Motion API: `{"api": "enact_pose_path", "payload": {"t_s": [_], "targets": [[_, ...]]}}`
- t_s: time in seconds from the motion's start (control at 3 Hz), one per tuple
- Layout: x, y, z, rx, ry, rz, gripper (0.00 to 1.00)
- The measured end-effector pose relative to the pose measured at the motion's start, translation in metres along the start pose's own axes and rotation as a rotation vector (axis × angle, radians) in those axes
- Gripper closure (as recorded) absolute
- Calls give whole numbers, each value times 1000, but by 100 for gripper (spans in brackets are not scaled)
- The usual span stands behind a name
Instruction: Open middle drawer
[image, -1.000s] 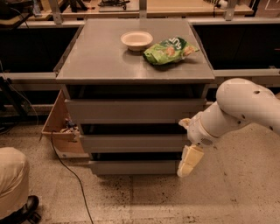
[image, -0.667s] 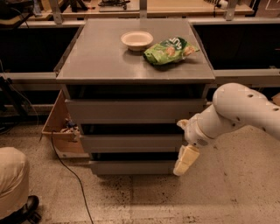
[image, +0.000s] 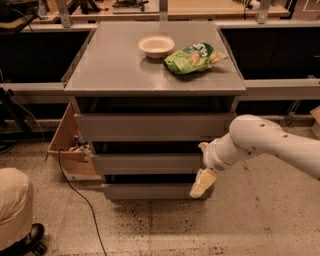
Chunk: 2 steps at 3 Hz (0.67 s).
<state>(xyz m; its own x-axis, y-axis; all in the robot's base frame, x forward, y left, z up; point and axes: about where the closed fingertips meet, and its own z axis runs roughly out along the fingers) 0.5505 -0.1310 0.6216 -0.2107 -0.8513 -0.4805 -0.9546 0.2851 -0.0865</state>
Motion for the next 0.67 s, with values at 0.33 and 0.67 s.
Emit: {"api": "enact_pose_path", "payload": {"t_s": [0.33, 0.67], "targets": [[16, -15, 43, 8, -10, 7, 0], [43, -43, 114, 25, -85, 2, 0]]}}
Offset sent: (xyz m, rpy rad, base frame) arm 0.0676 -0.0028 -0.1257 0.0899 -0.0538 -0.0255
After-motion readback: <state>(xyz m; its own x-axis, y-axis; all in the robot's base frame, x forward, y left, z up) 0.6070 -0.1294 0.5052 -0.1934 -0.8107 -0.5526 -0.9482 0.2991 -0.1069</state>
